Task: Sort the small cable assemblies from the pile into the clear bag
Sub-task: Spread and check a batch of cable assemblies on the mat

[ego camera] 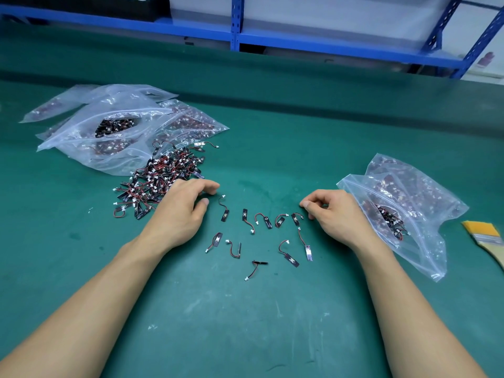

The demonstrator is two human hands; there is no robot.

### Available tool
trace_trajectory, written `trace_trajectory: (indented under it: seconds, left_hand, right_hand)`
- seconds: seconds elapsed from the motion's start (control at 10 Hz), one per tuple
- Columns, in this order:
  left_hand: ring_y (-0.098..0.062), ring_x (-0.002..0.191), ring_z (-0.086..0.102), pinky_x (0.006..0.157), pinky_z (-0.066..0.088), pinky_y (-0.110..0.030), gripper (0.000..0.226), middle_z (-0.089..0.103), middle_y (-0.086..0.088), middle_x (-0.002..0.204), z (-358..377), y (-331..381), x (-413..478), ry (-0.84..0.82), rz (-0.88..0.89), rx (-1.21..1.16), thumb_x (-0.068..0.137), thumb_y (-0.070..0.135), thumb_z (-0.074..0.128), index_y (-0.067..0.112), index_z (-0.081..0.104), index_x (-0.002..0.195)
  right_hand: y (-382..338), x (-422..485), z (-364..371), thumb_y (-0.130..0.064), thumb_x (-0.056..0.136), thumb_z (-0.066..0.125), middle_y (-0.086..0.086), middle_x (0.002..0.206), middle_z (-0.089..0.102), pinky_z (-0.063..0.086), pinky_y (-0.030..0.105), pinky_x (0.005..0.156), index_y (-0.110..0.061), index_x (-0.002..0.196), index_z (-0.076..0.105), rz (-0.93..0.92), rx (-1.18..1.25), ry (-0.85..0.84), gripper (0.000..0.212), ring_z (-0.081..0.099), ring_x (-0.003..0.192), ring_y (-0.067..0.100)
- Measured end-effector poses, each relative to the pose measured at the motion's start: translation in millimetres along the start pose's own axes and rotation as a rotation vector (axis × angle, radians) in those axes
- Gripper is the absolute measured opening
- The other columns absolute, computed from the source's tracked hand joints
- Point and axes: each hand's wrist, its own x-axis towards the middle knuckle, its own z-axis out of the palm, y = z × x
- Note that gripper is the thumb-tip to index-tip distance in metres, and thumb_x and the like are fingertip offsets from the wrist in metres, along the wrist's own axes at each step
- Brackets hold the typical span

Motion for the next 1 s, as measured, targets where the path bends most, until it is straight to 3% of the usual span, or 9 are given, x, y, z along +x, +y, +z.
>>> trace_trajectory:
  seconds: [1.0]
  left_hand:
    - [-0.01, 0.11, 0.044, 0.096, 0.031, -0.022, 0.03, 0.059, 0.018, 0.112, 0.9, -2.6, 0.7, -0.008, -0.009, -0.017, 0.097, 0.01, 0.056, 0.023, 0.063, 0.123]
  right_hand:
    - [-1.0, -0.1, 0.5, -0.027, 0.093, 0.061, -0.015, 0.066, 0.068, 0.04, 0.026, 0.057, -0.03, 0.076, 0.07, 0.005, -0.002, -0.009, 0.019, 0.051, 0.055, 0.001]
